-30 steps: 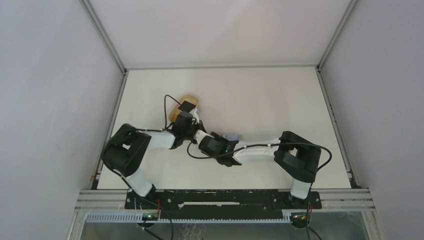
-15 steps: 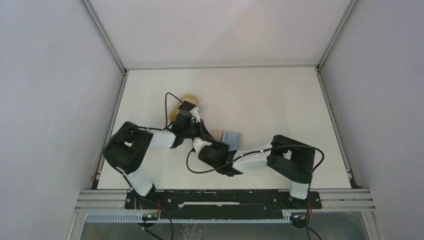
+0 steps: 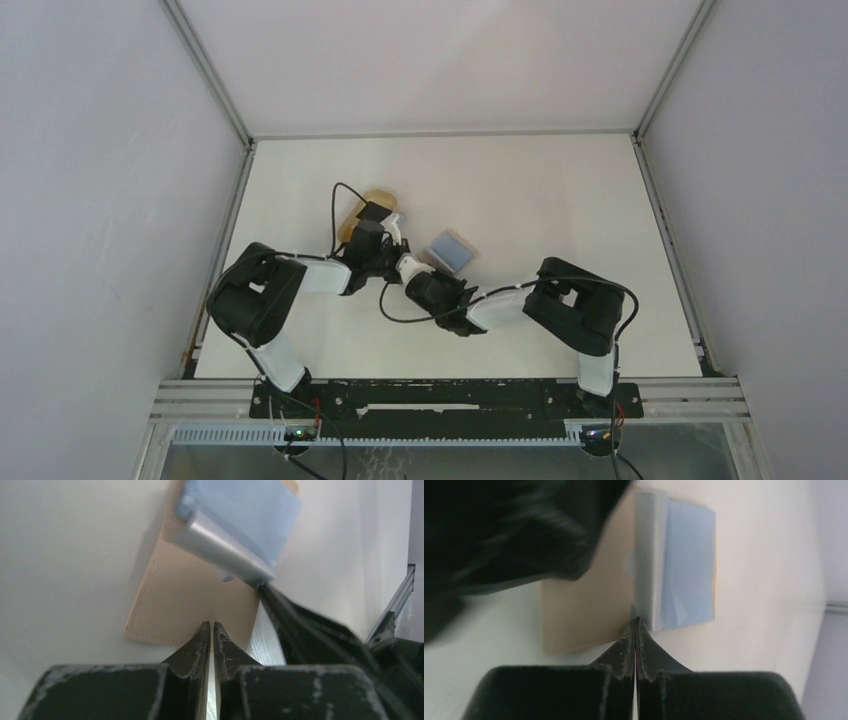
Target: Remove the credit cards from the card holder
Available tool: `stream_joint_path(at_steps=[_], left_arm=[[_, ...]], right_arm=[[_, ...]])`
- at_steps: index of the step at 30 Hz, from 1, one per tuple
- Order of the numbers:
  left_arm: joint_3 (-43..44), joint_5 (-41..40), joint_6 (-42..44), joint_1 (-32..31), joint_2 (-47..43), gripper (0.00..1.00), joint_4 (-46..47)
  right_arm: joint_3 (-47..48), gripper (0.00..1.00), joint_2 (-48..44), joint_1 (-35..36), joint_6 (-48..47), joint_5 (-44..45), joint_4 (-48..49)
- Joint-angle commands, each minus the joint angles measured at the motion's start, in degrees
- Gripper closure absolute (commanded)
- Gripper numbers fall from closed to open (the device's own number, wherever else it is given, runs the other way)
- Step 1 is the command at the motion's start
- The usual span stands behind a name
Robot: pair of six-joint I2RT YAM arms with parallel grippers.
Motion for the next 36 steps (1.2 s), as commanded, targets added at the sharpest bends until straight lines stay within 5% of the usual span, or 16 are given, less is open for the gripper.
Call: stream_joint_path(at_steps=[1, 8, 13, 17, 20, 24, 36], left_arm=[[-1.36, 2.67, 2.13, -1.56, 2.32, 0.88, -10.69], [-0.63, 2.9, 1.88, -1.57, 3.03, 0.88, -10.44], [-0.42, 2.92, 1.85, -1.56, 3.17, 0.88, -10.43], [-0.87, 3.45, 2.15, -1.56, 2.9, 0.88, -9.79], [-1.66, 4.35, 2.83, -1.55, 1.99, 0.87, -8.95], [-2.47, 3.99, 4.03, -1.66, -0.11, 0.86, -9.64], [-2.04, 2.27, 3.93, -3.79, -1.61, 0.85, -10.89]], right_arm=[[0.52, 1.0, -9.7, -6.76, 12.5, -9.08, -2.88], [-7.42, 1.0, -28.65, -17.52, 26.18, -29.16, -0.1], [-9.57, 1.0, -32.85, -22.7, 30.24, -38.59, 0.91], [-7.19, 0.97, -28.95, -25.52, 33.39, -46.86, -3.29], [-6.45, 0.73, -23.93, -31.1, 39.67, -59.67, -1.91], [-4.05, 0.6, -20.0, -33.46, 41.98, -62.36, -1.43], [2.94, 0.57, -7.12, -36.8, 42.4, -64.42, 1.06]])
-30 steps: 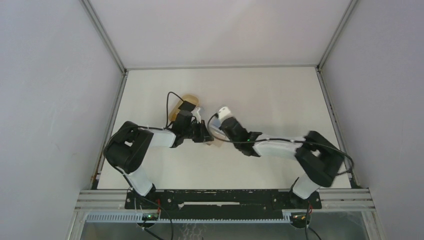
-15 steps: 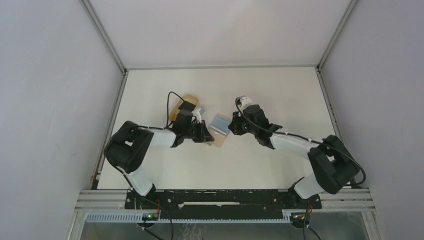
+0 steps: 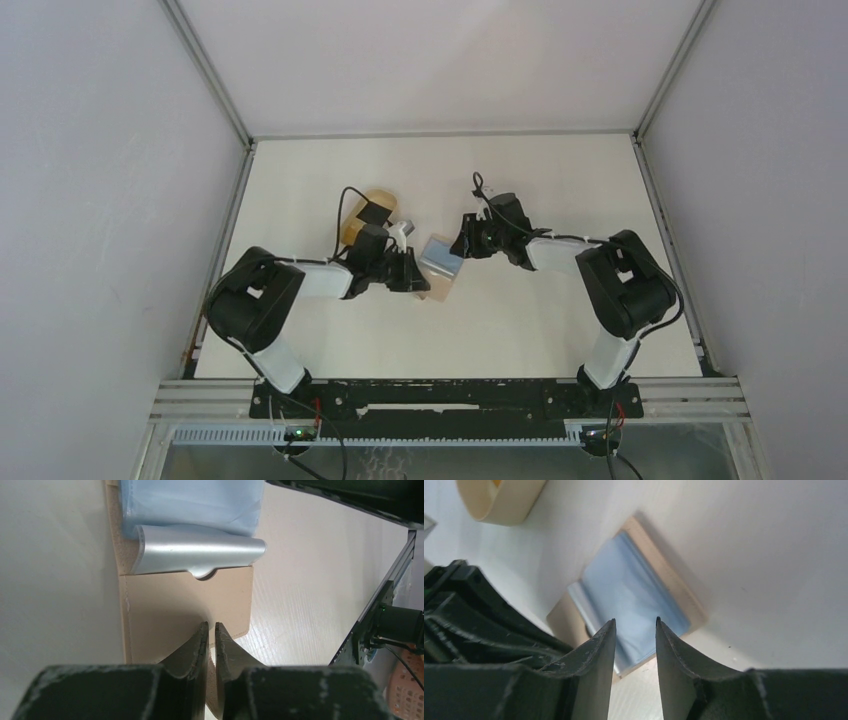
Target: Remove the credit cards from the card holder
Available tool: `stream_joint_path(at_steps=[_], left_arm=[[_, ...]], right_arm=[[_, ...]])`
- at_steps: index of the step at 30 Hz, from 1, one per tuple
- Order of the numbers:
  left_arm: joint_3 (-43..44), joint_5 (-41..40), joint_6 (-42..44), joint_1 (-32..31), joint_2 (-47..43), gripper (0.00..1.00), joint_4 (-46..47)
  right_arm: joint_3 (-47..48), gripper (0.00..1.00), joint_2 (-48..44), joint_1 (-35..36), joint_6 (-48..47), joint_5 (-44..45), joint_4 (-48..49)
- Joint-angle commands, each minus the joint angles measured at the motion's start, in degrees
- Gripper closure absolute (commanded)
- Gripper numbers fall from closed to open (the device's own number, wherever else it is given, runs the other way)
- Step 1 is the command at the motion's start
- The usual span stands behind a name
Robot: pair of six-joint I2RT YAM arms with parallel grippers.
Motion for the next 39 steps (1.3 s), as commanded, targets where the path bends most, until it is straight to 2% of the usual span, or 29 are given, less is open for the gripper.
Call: stream_joint_path(at_steps=[1, 14, 23, 33, 39], left_arm=[[-1.26, -1.08, 2.29, -1.63, 0.4, 0.85, -7.31], [1.3, -0.49, 2.54, -2.93, 2.41, 0.85, -8.91], [2.13, -0.5, 2.65, -3.2, 3.3, 0.85, -9.31], [1.68, -2.36, 1.99, -3.2, 5.79, 0.85, -8.06], [0.77, -2.96, 1.39, -3.19, 7.21, 0.85, -6.6]], right_arm=[[2.31, 0.57, 2.67, -1.11, 1.1, -0.79, 2.99], [2.44, 0.54, 5.05, -1.35, -3.34, 3.69, 5.96], [3.47, 0.54, 6.32, 0.62, -5.37, 3.67, 3.26], [0.13, 0.66, 3.05, 6.08, -4.09, -2.48, 2.35], [-2.68, 0.68, -0.97, 7.89, -2.81, -6.49, 2.26]])
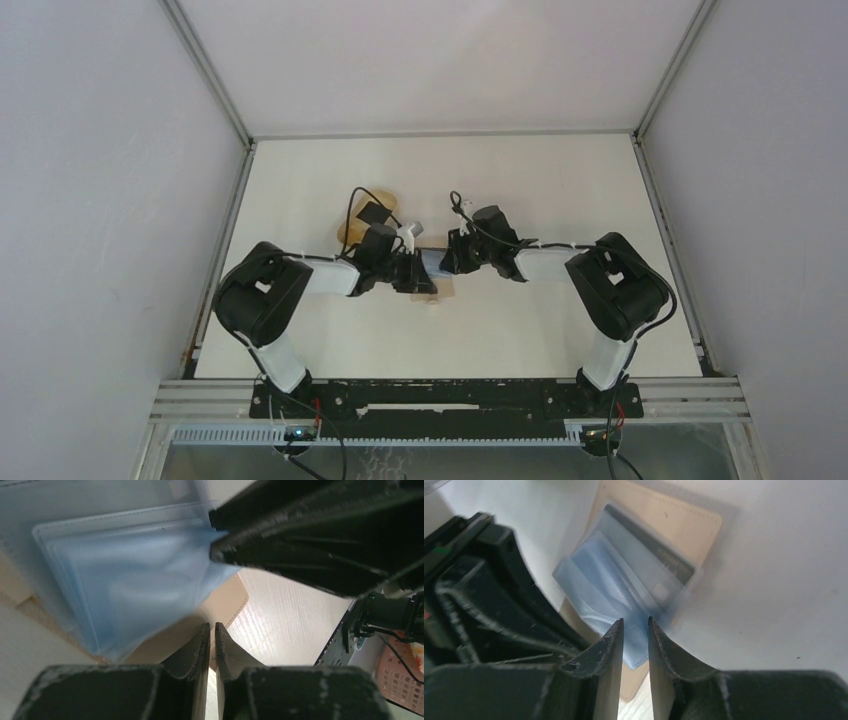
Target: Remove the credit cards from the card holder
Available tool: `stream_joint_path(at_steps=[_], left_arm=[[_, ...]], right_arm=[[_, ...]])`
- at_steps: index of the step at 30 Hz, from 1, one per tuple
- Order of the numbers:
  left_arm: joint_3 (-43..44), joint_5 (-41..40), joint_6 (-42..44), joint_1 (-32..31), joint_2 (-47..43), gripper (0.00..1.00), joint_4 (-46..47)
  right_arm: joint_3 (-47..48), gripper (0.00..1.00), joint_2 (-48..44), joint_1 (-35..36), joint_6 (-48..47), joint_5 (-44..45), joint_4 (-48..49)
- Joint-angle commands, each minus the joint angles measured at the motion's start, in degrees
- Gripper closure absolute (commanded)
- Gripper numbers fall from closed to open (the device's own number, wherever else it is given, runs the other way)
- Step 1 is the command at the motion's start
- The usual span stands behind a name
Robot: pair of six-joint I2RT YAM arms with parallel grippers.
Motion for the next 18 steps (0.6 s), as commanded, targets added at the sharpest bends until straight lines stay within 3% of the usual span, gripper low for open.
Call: stream_joint_path(at_steps=[1, 18], left_arm=[[-1.92, -5.26, 1.75, -1.27, 4.51, 0.85, -4.99], [-3.5, -5.6, 1.48, -1.28, 1.21, 0.85, -4.48]], right_arm=[[-1.95, 0.68, -4.62, 1.86, 1.97, -7.44, -0.47], [-4.74, 0.69, -3.2, 4.17, 2.73, -7.0, -0.18]])
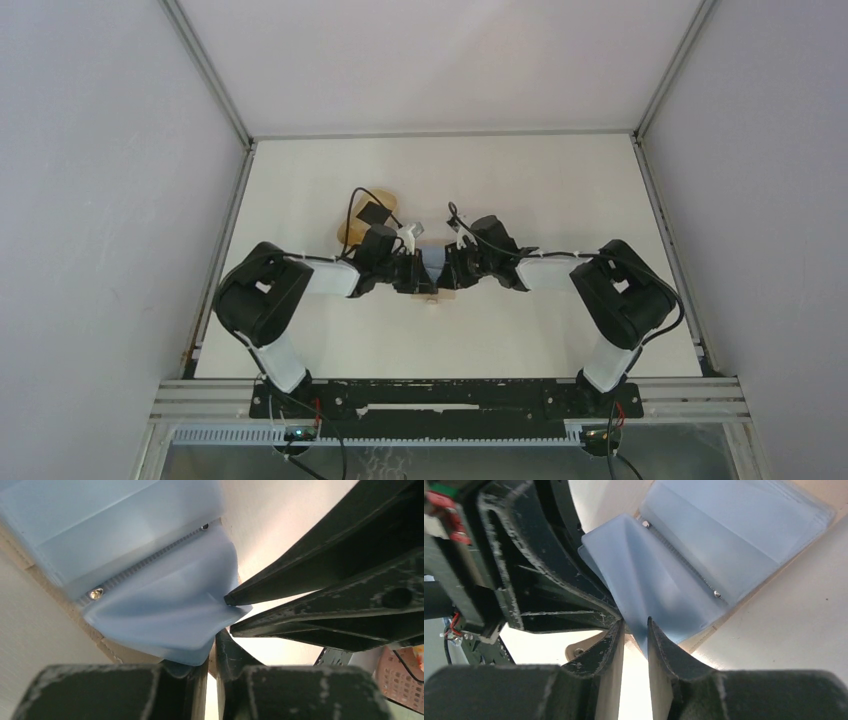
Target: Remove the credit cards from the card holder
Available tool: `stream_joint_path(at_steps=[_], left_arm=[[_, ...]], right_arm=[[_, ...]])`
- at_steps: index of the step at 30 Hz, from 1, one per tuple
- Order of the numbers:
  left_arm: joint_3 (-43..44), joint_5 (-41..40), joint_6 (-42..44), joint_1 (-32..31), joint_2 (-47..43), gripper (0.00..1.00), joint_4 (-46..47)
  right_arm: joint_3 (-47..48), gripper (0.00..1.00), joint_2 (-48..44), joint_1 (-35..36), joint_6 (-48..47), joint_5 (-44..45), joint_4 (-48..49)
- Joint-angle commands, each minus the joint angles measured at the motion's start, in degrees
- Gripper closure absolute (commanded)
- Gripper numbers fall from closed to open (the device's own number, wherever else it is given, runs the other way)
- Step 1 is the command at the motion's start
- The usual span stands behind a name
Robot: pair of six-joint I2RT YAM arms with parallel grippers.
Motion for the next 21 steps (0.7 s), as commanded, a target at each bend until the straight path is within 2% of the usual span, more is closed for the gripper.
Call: stream_joint_path(at_steps=[1, 5, 12, 15, 18, 21], left_arm=[[-3.4, -5.52, 1.29, -1.06, -0.18, 0.83, -5.74], [-2.34, -4.98, 0.84, -1.07, -7.63, 0.77, -10.16], [6.78, -7.07, 1.89, -0.98, -24.92, 0.63, -32.03], [9.03, -10.67, 0.87, 0.62, -29.37, 0.57, -36.91], [8.03, -14.08, -1.21, 4.29, -29.03, 0.49, -35.38], [8.65, -14.55, -1.36, 7.63, -22.37, 0.51, -32.93]], right_arm=[[-0.65, 0.7, 1.9, 1.58, 1.51, 0.66, 1.65], [-0.82, 0.74, 3.86, 1.55, 2.17, 2.71, 1.25], [-0.82, 0.74, 5.66, 1.06, 3.44, 5.61, -0.83], [-0.82, 0.73, 6.22, 1.4, 3.37, 5.72, -1.1], [-0.82, 0.73, 6.0, 2.2, 2.31, 6.22, -2.56], [-0.82, 0.71, 5.15, 2.86, 0.22, 6.98, -5.19]])
